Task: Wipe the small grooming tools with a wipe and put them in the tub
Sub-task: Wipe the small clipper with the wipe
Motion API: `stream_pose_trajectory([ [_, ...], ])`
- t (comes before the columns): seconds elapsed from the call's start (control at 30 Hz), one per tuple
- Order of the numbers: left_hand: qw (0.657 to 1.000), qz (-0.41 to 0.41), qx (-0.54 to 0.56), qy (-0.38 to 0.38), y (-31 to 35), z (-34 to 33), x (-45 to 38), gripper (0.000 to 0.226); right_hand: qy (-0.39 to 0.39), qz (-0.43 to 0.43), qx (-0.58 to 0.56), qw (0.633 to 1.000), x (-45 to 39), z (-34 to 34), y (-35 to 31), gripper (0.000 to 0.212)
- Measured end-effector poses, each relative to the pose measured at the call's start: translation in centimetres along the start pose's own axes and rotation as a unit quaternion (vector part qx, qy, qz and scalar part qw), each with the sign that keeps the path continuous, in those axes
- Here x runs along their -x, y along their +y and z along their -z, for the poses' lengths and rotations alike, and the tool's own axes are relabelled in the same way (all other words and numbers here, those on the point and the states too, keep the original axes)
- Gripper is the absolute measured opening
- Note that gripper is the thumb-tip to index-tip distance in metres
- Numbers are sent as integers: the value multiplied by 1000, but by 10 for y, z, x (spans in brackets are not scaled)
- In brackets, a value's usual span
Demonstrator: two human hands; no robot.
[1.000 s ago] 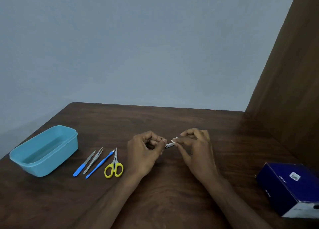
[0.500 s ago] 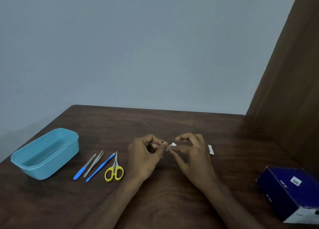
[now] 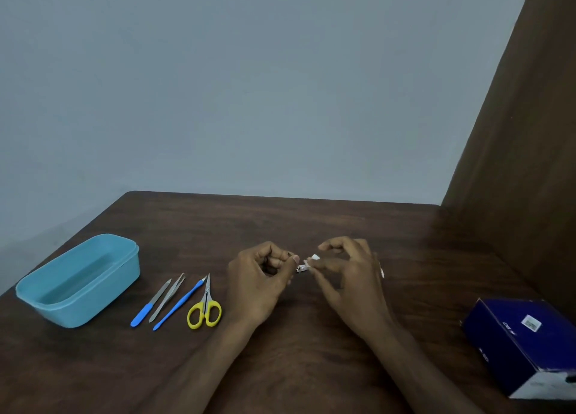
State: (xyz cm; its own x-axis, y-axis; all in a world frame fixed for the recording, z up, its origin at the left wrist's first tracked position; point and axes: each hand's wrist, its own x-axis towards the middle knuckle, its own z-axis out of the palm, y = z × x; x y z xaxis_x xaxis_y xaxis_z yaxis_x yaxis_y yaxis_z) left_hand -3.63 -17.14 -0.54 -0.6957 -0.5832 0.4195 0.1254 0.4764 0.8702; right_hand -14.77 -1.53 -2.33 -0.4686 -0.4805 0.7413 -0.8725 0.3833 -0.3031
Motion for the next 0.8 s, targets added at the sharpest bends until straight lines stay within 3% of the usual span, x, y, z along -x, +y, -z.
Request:
stream_pose_trajectory([
  [0.1, 1000, -1, 0, 3, -2, -2, -1, 23, 15, -32, -3, 999, 0, 0, 3, 10],
  [0.27, 1000, -4, -11, 3, -2, -4, -1, 20, -39, 26, 8, 999, 2, 0, -11, 16],
  [0.43, 1000, -1, 3, 10, -1, -4, -3, 18, 4, -45, 14, 999, -3, 3, 5, 5],
  [0.6, 1000, -22, -11, 8, -4, -5, -4, 19, -21, 0, 16, 1000, -1, 2, -7, 7],
  [0.8, 998, -57, -21, 21, -9, -2, -4, 15, -2, -80, -6, 997, -3, 3, 7, 17],
])
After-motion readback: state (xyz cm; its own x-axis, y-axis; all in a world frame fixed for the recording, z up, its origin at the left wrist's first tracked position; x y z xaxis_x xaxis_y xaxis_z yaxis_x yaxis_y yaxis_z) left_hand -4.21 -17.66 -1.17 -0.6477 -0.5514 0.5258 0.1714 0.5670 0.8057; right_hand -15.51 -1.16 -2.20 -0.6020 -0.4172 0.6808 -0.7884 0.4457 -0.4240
